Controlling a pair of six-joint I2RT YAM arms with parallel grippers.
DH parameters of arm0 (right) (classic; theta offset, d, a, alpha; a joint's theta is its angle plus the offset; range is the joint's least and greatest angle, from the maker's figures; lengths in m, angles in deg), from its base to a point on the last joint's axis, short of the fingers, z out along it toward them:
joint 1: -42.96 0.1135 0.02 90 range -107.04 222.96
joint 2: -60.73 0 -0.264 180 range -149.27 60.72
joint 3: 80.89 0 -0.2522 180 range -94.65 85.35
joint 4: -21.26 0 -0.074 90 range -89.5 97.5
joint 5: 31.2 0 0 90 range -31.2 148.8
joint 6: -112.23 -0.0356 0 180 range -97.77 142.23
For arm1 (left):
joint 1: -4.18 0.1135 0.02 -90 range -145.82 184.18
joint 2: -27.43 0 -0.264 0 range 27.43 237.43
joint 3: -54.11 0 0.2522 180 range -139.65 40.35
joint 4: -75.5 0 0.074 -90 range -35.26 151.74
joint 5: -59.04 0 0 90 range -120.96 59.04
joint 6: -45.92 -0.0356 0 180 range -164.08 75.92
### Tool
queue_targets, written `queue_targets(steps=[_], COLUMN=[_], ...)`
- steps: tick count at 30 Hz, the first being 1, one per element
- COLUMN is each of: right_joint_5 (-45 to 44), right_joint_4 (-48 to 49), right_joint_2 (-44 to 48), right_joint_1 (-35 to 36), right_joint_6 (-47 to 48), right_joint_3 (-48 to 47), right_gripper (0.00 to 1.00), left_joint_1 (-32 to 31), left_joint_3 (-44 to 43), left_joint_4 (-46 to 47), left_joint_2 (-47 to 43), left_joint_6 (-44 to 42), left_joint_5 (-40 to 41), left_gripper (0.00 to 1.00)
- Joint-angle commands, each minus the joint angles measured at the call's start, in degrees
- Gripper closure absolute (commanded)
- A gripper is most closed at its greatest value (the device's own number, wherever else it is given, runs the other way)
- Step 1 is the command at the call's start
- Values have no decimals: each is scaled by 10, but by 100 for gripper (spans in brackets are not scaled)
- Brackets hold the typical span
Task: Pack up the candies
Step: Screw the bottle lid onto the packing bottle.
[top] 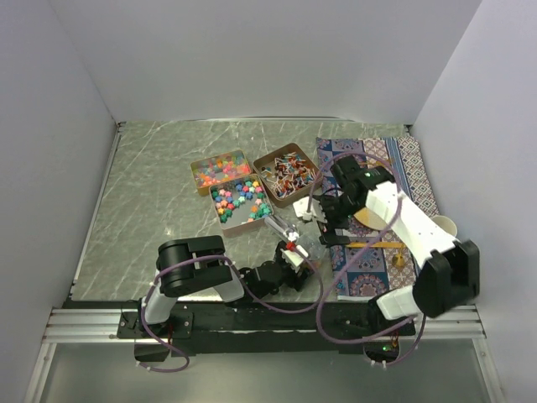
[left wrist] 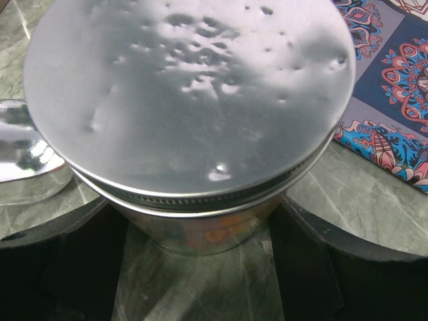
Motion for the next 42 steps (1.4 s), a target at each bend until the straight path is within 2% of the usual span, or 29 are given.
queue_targets(steps=[1,6,12,21,27,42], right_joint_5=[27,9,-22,7,8,-2], right_joint_4=[-53,-165,-160,-149,-155,-135], right_joint_2=[-74,-134,-123,-131,-137,-157], right_joint_1=[-1,4,31,96,110,125], right_joint_6=[103,231,305,299,304,245], right_joint_3=[-64,-114,-85,-69,-65,-51], right_gripper=[0,0,0,0,0,0], left_joint_1=[1,0,1,4,4,3], left_joint_3=[41,40,37,38,41,42], left_joint_4=[-249,-246,-251,-252,-248,-244], left_joint_2=[60,62,66,64,59,60], left_joint_6=[17,13,16,20,16,16], left_joint_5=[-18,-19,-26,-33,-32,-32], left_gripper=[99,99,99,99,99,99])
